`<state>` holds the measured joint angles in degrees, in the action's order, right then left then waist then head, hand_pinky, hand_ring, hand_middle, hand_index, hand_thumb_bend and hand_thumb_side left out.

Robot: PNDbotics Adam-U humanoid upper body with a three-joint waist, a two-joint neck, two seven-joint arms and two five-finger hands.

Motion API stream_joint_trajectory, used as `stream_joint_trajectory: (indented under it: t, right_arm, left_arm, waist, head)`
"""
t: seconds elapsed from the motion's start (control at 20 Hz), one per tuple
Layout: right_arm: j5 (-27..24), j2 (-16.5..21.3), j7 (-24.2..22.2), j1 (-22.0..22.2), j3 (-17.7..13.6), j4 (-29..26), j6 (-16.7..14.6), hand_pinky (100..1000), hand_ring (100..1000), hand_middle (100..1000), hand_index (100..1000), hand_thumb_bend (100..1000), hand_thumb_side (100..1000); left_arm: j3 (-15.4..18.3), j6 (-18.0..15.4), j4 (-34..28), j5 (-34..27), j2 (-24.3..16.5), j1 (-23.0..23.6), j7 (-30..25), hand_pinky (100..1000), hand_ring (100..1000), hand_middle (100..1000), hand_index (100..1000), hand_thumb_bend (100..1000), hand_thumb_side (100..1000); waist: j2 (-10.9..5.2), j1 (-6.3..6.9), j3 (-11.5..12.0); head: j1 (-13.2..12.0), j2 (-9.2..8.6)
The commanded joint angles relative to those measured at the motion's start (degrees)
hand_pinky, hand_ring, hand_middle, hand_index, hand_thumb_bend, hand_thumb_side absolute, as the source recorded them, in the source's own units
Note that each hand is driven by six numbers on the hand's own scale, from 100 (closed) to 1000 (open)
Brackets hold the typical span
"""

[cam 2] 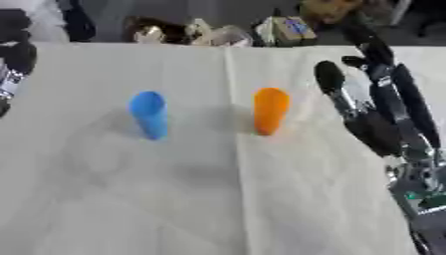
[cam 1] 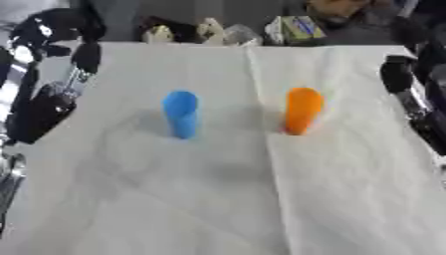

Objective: Pour the contents of one cup into another cup.

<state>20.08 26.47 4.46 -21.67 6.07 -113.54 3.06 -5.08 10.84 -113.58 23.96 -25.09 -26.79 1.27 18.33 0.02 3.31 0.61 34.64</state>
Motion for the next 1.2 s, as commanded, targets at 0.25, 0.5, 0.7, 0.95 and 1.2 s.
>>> stream_joint_trajectory:
  t: [0.25,0.5,0.7,0.95,1.2]
  right_arm:
    - [0.4,0.62,-0.32,-0.37,-0.06,-1.05,0.07,870,1000,1000,1000,406,1000]
    - [0.59,0.81,-0.54,-0.31,0.07,-1.05,0.1,870,1000,1000,1000,405,1000]
    - [0.97,1.44,-0.83,-0.35,0.26,-1.05,0.23,871,1000,1000,1000,404,1000]
    - [1.2,2.04,-0.96,-0.64,0.38,-1.05,0.23,872,1000,1000,1000,404,1000]
    - [1.19,2.13,-0.97,-0.72,0.36,-1.05,0.17,872,1000,1000,1000,406,1000]
  left_arm:
    - [0.41,-0.12,-1.01,0.2,-0.6,-0.64,-0.19,806,846,883,864,398,905]
    - [0.34,-0.08,-1.01,0.32,-0.57,-0.54,-0.47,808,847,886,864,394,908]
    - [0.28,-0.09,-1.01,0.39,-0.62,-0.51,-0.66,809,848,886,864,394,908]
    - [0.26,-0.11,-1.01,0.51,-0.66,-0.53,-0.79,812,850,887,865,391,908]
    - [0.29,-0.14,-1.01,0.57,-0.66,-0.57,-0.91,813,846,888,865,390,908]
  waist:
    - [-0.04,0.59,0.07]
    - [0.03,0.5,0.06]
    - [0.03,0.4,0.04]
    - [-0.01,0.33,0.09]
    - [0.0,0.3,0.09]
  head:
    - [-0.54,-0.11]
    - [-0.39,-0.57]
    - [-0.24,-1.09]
    - [-0.28,-1.71]
    - [-0.28,-2.14]
